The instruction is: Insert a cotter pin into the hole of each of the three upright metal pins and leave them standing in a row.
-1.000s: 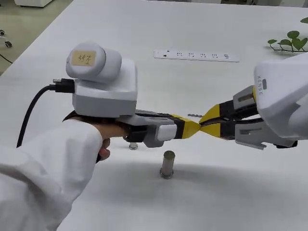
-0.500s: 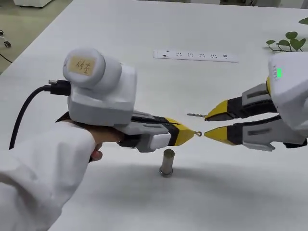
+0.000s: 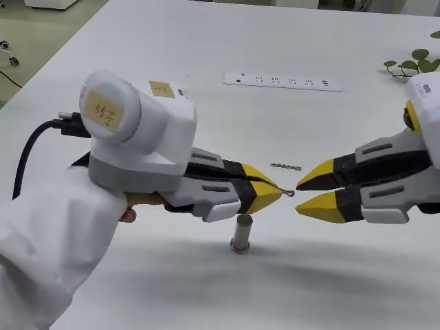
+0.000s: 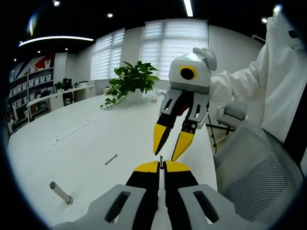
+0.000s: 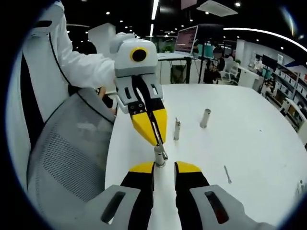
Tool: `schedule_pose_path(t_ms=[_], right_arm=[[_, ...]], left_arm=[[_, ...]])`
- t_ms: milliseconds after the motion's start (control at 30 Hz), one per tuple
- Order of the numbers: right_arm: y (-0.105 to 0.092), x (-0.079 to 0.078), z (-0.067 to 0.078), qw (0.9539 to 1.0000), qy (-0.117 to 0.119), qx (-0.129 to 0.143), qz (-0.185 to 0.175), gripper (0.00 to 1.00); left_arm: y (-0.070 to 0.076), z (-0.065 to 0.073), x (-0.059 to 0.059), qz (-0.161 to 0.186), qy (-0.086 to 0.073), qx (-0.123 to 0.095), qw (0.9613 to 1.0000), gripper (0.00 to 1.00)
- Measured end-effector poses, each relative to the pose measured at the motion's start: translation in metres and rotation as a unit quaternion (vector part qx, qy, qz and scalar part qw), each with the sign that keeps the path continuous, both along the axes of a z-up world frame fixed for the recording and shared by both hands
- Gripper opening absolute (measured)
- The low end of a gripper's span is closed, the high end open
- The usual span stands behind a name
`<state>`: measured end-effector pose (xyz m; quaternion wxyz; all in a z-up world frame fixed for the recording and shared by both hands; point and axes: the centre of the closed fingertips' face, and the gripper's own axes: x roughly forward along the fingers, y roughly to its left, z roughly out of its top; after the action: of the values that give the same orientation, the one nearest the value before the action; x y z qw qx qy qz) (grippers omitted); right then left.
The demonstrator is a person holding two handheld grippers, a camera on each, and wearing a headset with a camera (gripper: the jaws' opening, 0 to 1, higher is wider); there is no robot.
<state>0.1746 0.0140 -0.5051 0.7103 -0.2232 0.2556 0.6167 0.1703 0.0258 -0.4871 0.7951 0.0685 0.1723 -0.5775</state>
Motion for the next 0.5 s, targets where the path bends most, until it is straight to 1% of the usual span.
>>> schedule_pose_path(t_ms=[33, 67, 100, 133, 200, 233, 267, 333, 500], right_arm=[[0.001, -0.001, -0.001, 1.0, 0.006, 0.004, 0.002, 0.09], [0.002, -0.003, -0.001, 0.9999, 0.013, 0.008, 0.003, 0.07], [0.004, -0.005, -0.001, 0.9995, 0.027, 0.015, 0.002, 0.07], [0.004, -0.006, -0.002, 0.9994, 0.03, 0.016, 0.003, 0.07], [0.005, -0.008, -0.003, 0.9994, 0.03, 0.016, 0.006, 0.07], [0.007, -0.01, -0.003, 0.9995, 0.026, 0.014, 0.011, 0.06], [0.008, -0.011, -0.003, 0.9995, 0.025, 0.014, 0.012, 0.05], [0.01, -0.013, -0.002, 0.9993, 0.028, 0.017, 0.016, 0.05], [0.016, -0.018, -0.001, 0.9989, 0.035, 0.022, 0.023, 0.02]], left_arm=[[0.0, 0.0, -0.001, -0.004, 0.001, 0.001, 1.0, 0.0], [0.0, -0.001, -0.002, -0.009, -0.002, -0.001, 1.0, 0.0], [0.0, -0.001, -0.003, -0.012, -0.004, -0.001, 0.9999, 0.0], [0.0, -0.003, -0.004, -0.018, -0.008, 0.004, 0.9998, 0.0], [0.0, -0.004, -0.004, -0.023, -0.018, 0.012, 0.9995, 0.0], [-0.001, -0.002, -0.005, -0.025, -0.021, 0.01, 0.9994, 0.0], [-0.001, -0.001, -0.006, -0.028, -0.021, 0.006, 0.9994, 0.0], [-0.001, 0.001, -0.006, -0.03, -0.025, 0.005, 0.9992, 0.0], [-0.001, -0.001, -0.011, -0.048, -0.032, 0.016, 0.9982, 0.0]])
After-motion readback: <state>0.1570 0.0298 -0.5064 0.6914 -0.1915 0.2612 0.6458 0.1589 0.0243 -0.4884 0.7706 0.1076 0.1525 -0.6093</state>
